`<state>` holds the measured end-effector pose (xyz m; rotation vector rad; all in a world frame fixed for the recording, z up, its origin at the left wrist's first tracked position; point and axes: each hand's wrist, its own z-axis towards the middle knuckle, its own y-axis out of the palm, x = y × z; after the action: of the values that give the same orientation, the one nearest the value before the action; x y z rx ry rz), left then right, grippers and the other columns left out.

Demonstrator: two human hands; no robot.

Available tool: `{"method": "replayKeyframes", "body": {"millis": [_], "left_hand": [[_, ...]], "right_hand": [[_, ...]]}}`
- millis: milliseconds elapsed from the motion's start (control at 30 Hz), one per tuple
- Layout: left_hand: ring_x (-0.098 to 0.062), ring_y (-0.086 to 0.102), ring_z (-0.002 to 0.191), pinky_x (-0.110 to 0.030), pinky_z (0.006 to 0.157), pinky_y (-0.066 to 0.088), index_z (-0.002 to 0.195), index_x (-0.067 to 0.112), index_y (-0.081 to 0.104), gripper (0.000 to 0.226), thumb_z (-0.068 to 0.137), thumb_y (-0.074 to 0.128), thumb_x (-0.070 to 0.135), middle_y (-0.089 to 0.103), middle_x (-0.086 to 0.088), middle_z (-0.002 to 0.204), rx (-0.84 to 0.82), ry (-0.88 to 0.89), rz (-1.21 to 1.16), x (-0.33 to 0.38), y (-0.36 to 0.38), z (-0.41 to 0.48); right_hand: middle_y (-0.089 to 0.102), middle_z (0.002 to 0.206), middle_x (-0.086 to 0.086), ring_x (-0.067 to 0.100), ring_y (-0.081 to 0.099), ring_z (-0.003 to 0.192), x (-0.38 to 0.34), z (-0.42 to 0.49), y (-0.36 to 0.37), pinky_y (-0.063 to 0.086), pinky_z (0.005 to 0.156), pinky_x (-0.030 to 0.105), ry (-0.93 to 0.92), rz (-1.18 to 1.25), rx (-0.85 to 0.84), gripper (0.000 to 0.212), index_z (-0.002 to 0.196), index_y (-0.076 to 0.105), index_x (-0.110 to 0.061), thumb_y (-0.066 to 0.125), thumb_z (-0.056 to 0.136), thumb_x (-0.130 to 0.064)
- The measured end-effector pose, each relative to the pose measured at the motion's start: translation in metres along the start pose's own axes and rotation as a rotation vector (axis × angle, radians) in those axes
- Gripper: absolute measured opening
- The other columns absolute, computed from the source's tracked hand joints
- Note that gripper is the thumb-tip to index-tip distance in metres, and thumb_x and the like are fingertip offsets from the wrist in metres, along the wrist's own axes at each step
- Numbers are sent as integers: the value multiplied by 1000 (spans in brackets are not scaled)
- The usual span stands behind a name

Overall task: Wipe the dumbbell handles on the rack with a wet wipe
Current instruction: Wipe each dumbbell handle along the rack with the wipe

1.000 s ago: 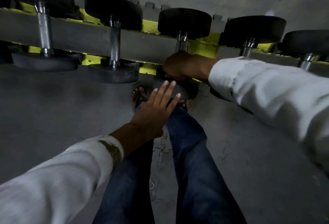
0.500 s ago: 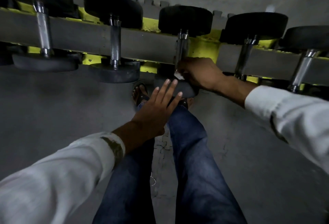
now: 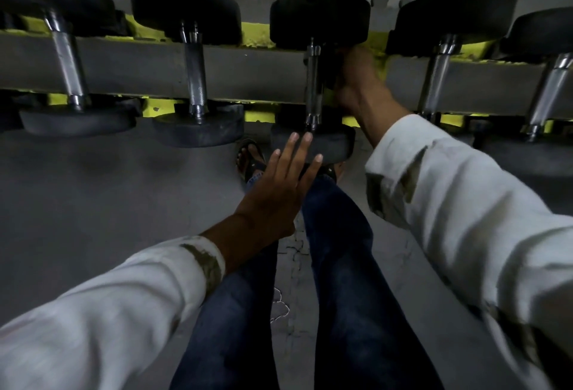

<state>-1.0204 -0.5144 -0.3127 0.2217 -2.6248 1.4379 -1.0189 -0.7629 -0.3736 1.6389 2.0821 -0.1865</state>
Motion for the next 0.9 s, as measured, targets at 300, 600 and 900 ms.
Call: {"method": "replayKeyframes", "body": {"millis": [300,600,900], "left_hand": [[-56,0,152,-60,122,23,160,-4,-8,115,87,57,57,-15,-40,161,5,2,35,-1,-2,-2],[-56,-10,151,-60,123,18,157,-3,-19,112,92,54,49,-27,-39,158,-52,4,30,-1,-6,-2],[-53,-14,151,-61,124,14,157,2,-22,96,103,47,40,-32,-36,156,-76,-21,-37,-1,-10,1]], "right_hand": [[70,89,3,17,65,81,44,-34,-29,53,71,34,-777,-1066,251,11,86,71,-14,62,80,-13],[70,122,7,30,70,102,2,-23,-31,58,80,37,-1234,-1745,-216,28,113,72,-11,50,96,-18],[71,106,16,38,70,87,-22,-26,-15,60,68,44,-1320,-1827,-350,27,108,70,-4,48,102,-17]]}}
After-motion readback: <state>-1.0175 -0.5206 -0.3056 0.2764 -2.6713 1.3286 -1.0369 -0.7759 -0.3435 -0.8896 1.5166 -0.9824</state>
